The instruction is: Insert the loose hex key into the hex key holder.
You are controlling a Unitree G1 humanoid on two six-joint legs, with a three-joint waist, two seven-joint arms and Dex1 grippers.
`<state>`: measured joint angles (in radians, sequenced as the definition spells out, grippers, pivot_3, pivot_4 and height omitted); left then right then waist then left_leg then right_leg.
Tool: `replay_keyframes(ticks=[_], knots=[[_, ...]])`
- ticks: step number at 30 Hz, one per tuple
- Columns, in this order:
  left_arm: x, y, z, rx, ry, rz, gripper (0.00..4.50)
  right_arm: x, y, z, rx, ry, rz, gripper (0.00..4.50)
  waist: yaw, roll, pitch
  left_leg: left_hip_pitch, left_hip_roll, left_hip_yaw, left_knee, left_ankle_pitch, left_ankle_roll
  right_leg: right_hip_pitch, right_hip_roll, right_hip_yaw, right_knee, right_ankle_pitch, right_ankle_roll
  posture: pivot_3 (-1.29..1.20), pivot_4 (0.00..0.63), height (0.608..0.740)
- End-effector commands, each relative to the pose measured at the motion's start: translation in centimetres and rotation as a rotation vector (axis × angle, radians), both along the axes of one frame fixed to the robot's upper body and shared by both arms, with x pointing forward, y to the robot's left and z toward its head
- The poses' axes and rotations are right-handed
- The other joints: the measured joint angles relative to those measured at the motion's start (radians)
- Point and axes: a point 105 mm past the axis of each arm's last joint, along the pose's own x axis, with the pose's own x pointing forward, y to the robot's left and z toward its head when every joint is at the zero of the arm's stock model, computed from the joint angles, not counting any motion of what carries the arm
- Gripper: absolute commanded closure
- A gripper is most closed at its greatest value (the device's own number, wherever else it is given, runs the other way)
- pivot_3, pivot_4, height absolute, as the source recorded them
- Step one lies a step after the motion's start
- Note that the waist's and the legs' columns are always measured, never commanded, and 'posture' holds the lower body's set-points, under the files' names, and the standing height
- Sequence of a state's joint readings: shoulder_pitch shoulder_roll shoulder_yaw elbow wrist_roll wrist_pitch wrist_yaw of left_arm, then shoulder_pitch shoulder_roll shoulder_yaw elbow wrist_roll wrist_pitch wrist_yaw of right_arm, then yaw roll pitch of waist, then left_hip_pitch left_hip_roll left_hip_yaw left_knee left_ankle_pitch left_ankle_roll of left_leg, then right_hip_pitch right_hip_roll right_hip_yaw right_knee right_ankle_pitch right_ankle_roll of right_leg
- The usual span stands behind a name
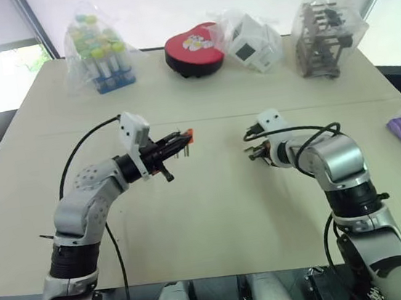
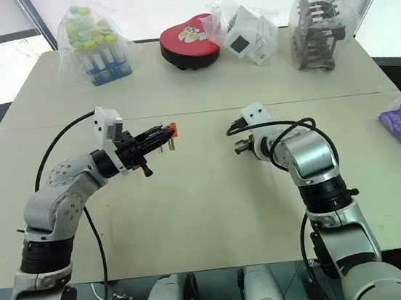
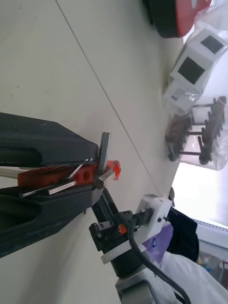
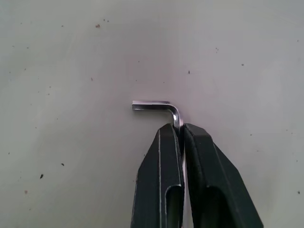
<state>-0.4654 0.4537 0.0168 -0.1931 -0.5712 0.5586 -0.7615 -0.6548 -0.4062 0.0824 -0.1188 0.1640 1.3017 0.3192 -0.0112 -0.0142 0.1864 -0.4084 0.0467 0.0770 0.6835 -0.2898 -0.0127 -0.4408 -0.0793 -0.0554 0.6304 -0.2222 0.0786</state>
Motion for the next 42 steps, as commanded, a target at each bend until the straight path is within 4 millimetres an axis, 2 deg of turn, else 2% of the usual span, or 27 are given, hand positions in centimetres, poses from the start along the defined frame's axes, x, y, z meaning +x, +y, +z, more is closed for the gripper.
replay_keyframes(ticks=[1, 3, 5, 7, 10, 12, 17, 23, 28, 42], knots=[[-0.3, -0.2, 1.1, 0.001, -0.062, -0.009, 4.5, 0.4, 2.0, 3.5, 0.065, -0.237, 0.129, 4.46, -0.001, 0.0, 0.0, 0.0, 0.0, 0.0, 0.0, 0.0, 0.0, 0.0, 0.0, 0.0, 0.0, 0.0, 0.0, 0.0, 0.15, 0.74], [-0.2, -0.3, 1.1, 0.0, -0.061, -0.011, 4.5, 0.6, 3.3, 6.5, 0.15, -0.453, 0.195, 4.46, -0.003, 0.0, 0.0, 0.0, 0.0, 0.0, 0.0, 0.0, 0.0, 0.0, 0.0, 0.0, 0.0, 0.0, 0.0, 0.0, 0.15, 0.74], [-0.2, -0.4, 1.2, -0.002, -0.06, -0.013, 4.5, 0.7, 4.1, 9.9, 0.318, -0.631, 0.173, 4.46, -0.009, 0.0, 0.0, 0.0, 0.0, 0.0, -0.001, 0.0, 0.0, -0.001, 0.001, 0.0, 0.0, 0.0, 0.0, 0.0, 0.15, 0.74], [0.0, -0.4, 1.3, -0.004, -0.06, -0.013, 4.5, 0.5, 4.8, 11.9, 0.45, -0.723, 0.172, 4.46, -0.006, 0.0, 0.0, 0.0, 0.001, 0.0, -0.001, 0.0, 0.0, -0.001, 0.002, 0.0, 0.001, 0.0, 0.0, 0.0, 0.15, 0.74], [0.1, -0.7, 1.3, -0.006, -0.06, -0.016, 4.5, -1.5, 7.0, 16.4, 0.84, -0.877, 0.288, 4.46, -0.002, 0.0, 0.0, 0.0, 0.002, -0.001, -0.001, 0.0, 0.0, -0.001, 0.003, 0.0, 0.001, 0.0, 0.0, 0.0, 0.15, 0.74], [0.3, -0.8, 1.4, -0.007, -0.061, -0.017, 4.5, -2.5, 7.7, 17.6, 1.0, -0.903, 0.346, 4.46, -0.002, 0.0, 0.0, 0.0, 0.002, 0.0, -0.001, 0.0, 0.0, -0.001, 0.002, 0.0, 0.001, 0.0, 0.0, 0.0, 0.15, 0.74], [0.9, -1.1, 2.1, -0.02, -0.081, -0.007, 4.5, -2.9, 9.6, 17.6, 1.138, -0.919, 0.399, 4.46, 0.0, 0.0, 0.0, 0.0, 0.001, 0.0, 0.0, 0.0, 0.0, 0.0, 0.001, 0.0, 0.0, 0.0, 0.0, 0.0, 0.15, 0.74], [1.6, -1.2, 2.7, -0.023, -0.098, 0.003, 4.5, -3.6, 11.2, 15.8, 1.095, -0.912, 0.444, 4.46, -0.003, 0.0, 0.0, 0.0, 0.001, 0.0, -0.001, 0.0, 0.0, -0.001, 0.001, 0.0, 0.001, 0.0, 0.0, 0.0, 0.15, 0.74], [1.8, -1.3, 2.9, -0.023, -0.104, 0.001, 4.5, -3.6, 11.6, 13.9, 1.021, -0.9, 0.453, 4.46, -0.004, 0.0, 0.0, 0.0, 0.001, 0.0, 0.0, 0.0, 0.0, -0.001, 0.001, 0.0, 0.001, 0.0, 0.0, 0.0, 0.15, 0.74], [1.5, -1.3, 2.8, -0.022, -0.102, -0.007, 4.5, -2.5, 11.5, 11.8, 0.914, -0.919, 0.401, 4.46, -0.003, 0.0, 0.0, 0.0, 0.001, 0.0, 0.0, 0.0, -0.001, -0.001, 0.001, 0.0, 0.001, 0.0, 0.0, 0.0, 0.15, 0.74]])
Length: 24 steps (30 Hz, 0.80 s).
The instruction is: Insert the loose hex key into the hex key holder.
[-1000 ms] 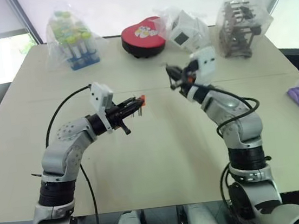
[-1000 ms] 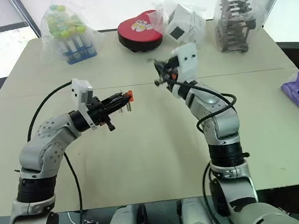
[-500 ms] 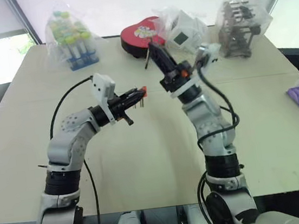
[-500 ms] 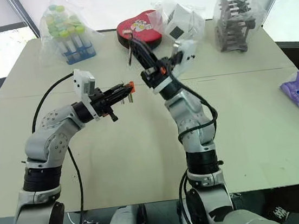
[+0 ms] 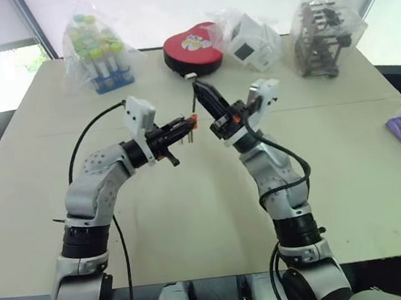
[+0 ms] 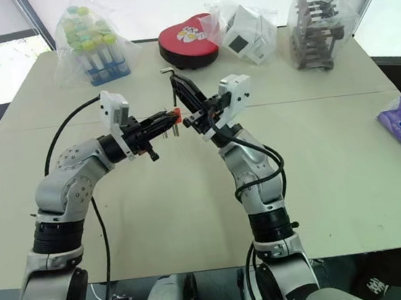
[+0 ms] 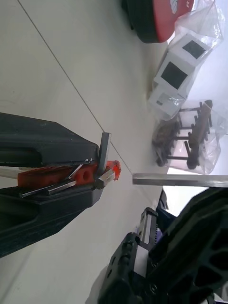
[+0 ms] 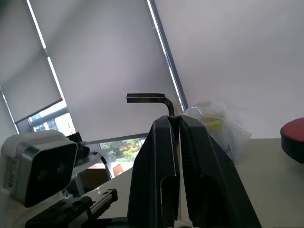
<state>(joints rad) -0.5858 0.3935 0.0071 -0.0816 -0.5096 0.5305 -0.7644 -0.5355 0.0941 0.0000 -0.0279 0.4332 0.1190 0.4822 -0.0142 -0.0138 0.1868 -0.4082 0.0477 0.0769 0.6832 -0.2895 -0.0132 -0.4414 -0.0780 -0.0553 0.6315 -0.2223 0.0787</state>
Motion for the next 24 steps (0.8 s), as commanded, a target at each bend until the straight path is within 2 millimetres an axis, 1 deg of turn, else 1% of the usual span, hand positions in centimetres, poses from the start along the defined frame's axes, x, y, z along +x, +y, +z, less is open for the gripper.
replay_keyframes(ticks=[1, 10, 16, 24], knots=[[-0.5, -0.1, 1.3, -0.008, -0.063, -0.013, 4.5, -0.2, -0.1, 0.5, 0.0, -0.045, -0.019, 4.46, 0.0, 0.0, 0.0, 0.0, 0.0, 0.0, 0.0, 0.0, 0.0, 0.0, 0.0, 0.0, 0.0, 0.0, 0.0, 0.0, 0.15, 0.74], [-0.5, -0.1, 1.4, -0.013, -0.067, -0.01, 4.5, -0.2, -0.3, 0.3, -0.01, -0.047, -0.03, 4.46, 0.0, 0.0, 0.0, 0.0, 0.0, 0.0, 0.0, 0.0, 0.0, 0.0, 0.0, 0.0, 0.0, 0.0, 0.0, 0.0, 0.15, 0.74], [-0.4, -0.1, 1.3, -0.011, -0.064, -0.01, 4.5, -0.7, 0.2, 1.2, 0.003, -0.067, -0.003, 4.46, 0.0, 0.0, 0.0, 0.0, 0.0, 0.0, 0.0, 0.0, 0.0, 0.0, 0.0, 0.0, 0.0, 0.0, 0.0, 0.0, 0.15, 0.74], [-0.3, -0.2, 1.3, -0.011, -0.064, -0.008, 4.5, -1.2, 0.6, 1.5, -0.005, -0.079, 0.026, 4.46, 0.0, 0.0, 0.0, 0.0, 0.0, 0.0, 0.0, 0.0, 0.0, 0.0, 0.0, 0.0, 0.0, 0.0, 0.0, 0.0, 0.15, 0.74]])
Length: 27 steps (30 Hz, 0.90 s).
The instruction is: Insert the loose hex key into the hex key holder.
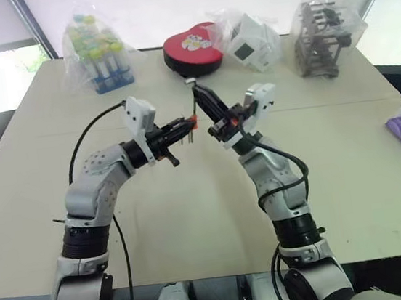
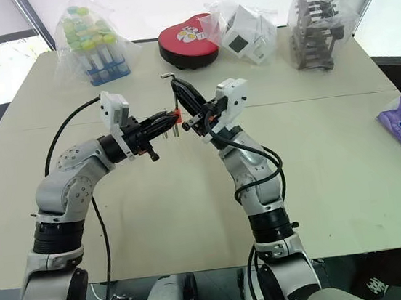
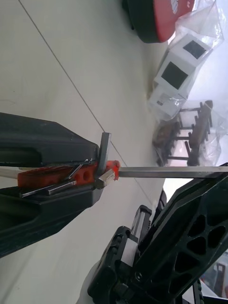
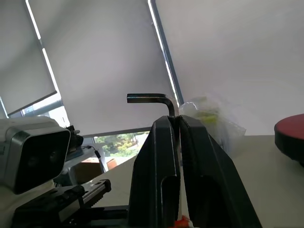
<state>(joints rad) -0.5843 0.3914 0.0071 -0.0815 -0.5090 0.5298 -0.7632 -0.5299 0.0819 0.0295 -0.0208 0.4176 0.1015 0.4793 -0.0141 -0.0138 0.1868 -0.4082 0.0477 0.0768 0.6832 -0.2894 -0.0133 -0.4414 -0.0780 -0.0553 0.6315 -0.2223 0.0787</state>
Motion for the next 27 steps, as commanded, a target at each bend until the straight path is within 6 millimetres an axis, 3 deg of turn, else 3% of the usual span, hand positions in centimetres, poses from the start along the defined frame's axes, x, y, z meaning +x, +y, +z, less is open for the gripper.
replay_keyframes(ticks=[1, 18, 27], knots=[[-0.3, -0.2, 1.4, -0.009, -0.065, -0.009, 4.5, -1.1, 0.1, 1.8, 0.027, -0.07, 0.027, 4.46, 0.0, 0.0, 0.0, 0.0, 0.0, 0.0, 0.0, 0.0, 0.0, 0.0, 0.0, 0.0, 0.0, 0.0, 0.0, 0.0, 0.15, 0.74], [-0.4, -0.2, 1.6, -0.014, -0.069, -0.011, 4.5, -0.6, 0.0, 0.7, -0.001, -0.054, -0.014, 4.46, 0.0, 0.0, 0.0, 0.0, 0.0, 0.0, 0.0, 0.0, 0.0, 0.0, 0.0, 0.0, 0.0, 0.0, 0.0, 0.0, 0.15, 0.74], [-0.5, -0.3, 1.5, -0.015, -0.065, -0.02, 4.5, -0.5, 0.1, 1.0, 0.008, -0.063, -0.024, 4.46, 0.0, 0.0, 0.0, 0.0, 0.0, 0.0, 0.0, 0.0, 0.0, 0.0, 0.0, 0.0, 0.0, 0.0, 0.0, 0.0, 0.15, 0.74]])
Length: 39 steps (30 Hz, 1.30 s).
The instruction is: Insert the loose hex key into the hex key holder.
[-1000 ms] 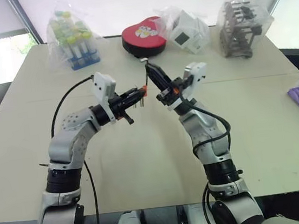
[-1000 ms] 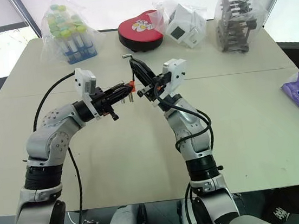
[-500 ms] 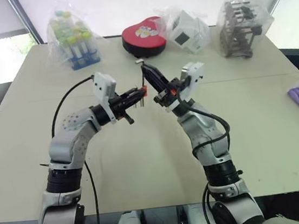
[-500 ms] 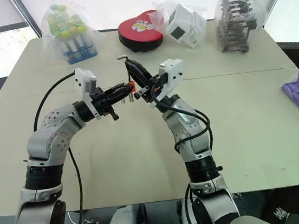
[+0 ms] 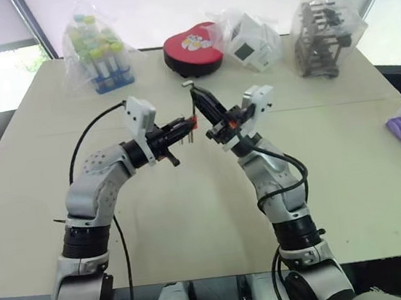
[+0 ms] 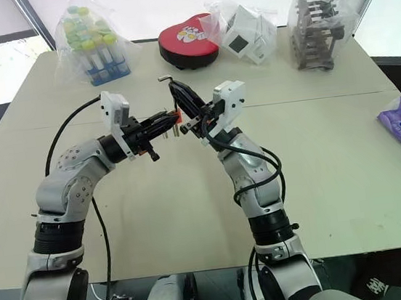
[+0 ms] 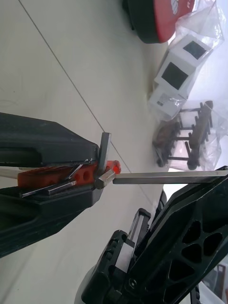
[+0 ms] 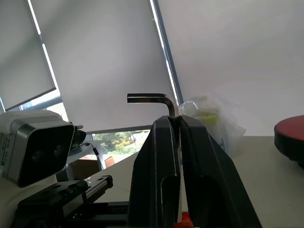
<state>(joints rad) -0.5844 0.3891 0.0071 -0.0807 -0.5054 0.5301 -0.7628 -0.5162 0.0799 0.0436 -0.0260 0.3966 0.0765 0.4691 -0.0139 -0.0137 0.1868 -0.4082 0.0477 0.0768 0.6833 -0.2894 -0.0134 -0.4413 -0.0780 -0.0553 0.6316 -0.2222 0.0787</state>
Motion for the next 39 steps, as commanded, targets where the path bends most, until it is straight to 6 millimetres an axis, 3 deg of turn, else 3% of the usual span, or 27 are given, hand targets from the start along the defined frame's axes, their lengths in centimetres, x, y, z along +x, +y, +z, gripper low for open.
replay_keyframes(ticks=[1, 39], knots=[[-0.59, -0.3, 1.58, -0.017, -0.065, -0.022, 4.5, -0.27, 0.11, 1.15, 0.02, -0.05, -0.004, 4.46, 0.0, 0.0, 0.0, 0.0, 0.0, 0.0, 0.0, 0.0, 0.0, 0.0, 0.0, 0.0, 0.0, 0.0, 0.0, 0.0, 0.15, 0.74], [-0.9, -0.57, 1.26, -0.015, -0.053, -0.041, 4.5, 0.01, 0.51, 1.36, 0.026, -0.065, -0.01, 4.46, 0.0, 0.0, 0.0, 0.0, 0.0, 0.0, 0.0, 0.0, 0.0, 0.0, 0.0, 0.0, 0.0, 0.0, 0.0, 0.0, 0.15, 0.74]])
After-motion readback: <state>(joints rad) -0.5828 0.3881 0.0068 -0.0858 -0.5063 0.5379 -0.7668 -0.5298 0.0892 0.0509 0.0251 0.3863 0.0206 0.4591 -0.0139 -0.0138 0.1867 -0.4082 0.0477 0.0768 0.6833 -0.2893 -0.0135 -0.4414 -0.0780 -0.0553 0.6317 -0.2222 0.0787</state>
